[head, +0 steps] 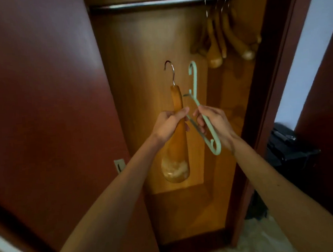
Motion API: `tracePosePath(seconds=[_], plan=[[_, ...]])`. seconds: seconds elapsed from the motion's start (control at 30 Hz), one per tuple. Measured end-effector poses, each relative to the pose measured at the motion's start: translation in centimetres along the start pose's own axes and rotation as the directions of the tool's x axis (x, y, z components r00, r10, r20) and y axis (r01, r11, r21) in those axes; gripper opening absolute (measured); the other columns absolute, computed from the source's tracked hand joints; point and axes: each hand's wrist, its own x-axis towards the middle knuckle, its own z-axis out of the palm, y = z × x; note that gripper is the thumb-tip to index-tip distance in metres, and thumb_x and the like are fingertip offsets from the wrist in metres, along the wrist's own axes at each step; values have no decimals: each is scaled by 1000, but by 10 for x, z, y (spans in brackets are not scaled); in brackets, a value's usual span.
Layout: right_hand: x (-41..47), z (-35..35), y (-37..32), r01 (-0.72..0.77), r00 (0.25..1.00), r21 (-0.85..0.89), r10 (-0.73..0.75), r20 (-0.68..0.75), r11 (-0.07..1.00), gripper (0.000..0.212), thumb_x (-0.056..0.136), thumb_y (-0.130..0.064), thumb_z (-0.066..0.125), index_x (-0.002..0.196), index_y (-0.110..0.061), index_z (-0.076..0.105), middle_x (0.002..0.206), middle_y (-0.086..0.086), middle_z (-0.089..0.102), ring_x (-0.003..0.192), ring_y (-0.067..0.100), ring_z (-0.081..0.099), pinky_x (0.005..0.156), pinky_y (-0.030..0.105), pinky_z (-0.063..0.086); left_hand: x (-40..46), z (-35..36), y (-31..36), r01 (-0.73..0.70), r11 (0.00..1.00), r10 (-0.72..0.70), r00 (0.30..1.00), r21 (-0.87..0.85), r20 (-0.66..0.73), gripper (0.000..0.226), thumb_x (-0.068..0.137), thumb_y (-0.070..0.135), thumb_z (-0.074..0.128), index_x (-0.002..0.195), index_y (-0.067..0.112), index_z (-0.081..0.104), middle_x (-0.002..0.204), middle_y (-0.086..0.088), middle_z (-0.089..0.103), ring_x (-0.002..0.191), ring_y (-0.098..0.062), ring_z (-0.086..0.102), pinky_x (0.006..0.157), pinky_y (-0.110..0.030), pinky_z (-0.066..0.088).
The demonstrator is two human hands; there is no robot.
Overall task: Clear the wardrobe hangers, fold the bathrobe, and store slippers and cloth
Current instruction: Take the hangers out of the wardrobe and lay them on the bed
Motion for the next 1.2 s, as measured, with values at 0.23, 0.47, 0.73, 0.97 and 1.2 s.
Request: tracePosePath(seconds=[0.23, 0.47, 0.73, 0.97, 1.2], plan=[[147, -10, -39, 176, 984, -56, -177, -24, 983, 37, 104, -32, 45, 79, -12, 65, 59, 8, 51, 55, 21, 50, 56, 28, 44, 134, -29, 63, -165, 984, 165, 986, 64, -3, 45, 93, 49, 64, 86, 6, 76, 80, -13, 76, 72, -20, 71, 84, -41, 58], [281, -29, -72, 257, 956, -105, -268, -115, 961, 42, 102, -36, 46, 73, -13, 66, 65, 13, 56, 57, 20, 52, 57, 29, 43, 259, -40, 115, -208, 976, 210, 978, 59, -20, 45, 89, 53, 67, 93, 9, 76, 72, -1, 74, 66, -10, 70, 67, -25, 53], [376, -50, -84, 211, 949, -138, -237, -208, 968, 36, 100, -35, 46, 79, -16, 68, 58, -4, 63, 52, 8, 59, 51, 22, 45, 345, -33, 149, -306, 943, 312, 950, 130, -30, 37, 89, 44, 69, 91, 8, 78, 79, -6, 77, 74, -19, 75, 80, -34, 62], [418, -54, -77, 104, 943, -68, -120, -311, 992, 32, 92, -31, 46, 99, -15, 73, 89, 9, 76, 89, 25, 72, 80, 37, 58, 394, -28, 151, -280, 935, 284, 959, 218, 13, 40, 88, 53, 64, 95, 16, 79, 84, -1, 79, 79, -17, 76, 84, -38, 61], [429, -70, -66, 23, 914, -26, -31, -404, 999, 32, 95, -31, 47, 96, -11, 71, 71, 5, 68, 64, 21, 64, 51, 26, 50, 419, -12, 141, -209, 976, 200, 970, 54, 136, 34, 94, 41, 66, 107, 11, 75, 87, -6, 76, 66, -15, 74, 54, -21, 55]])
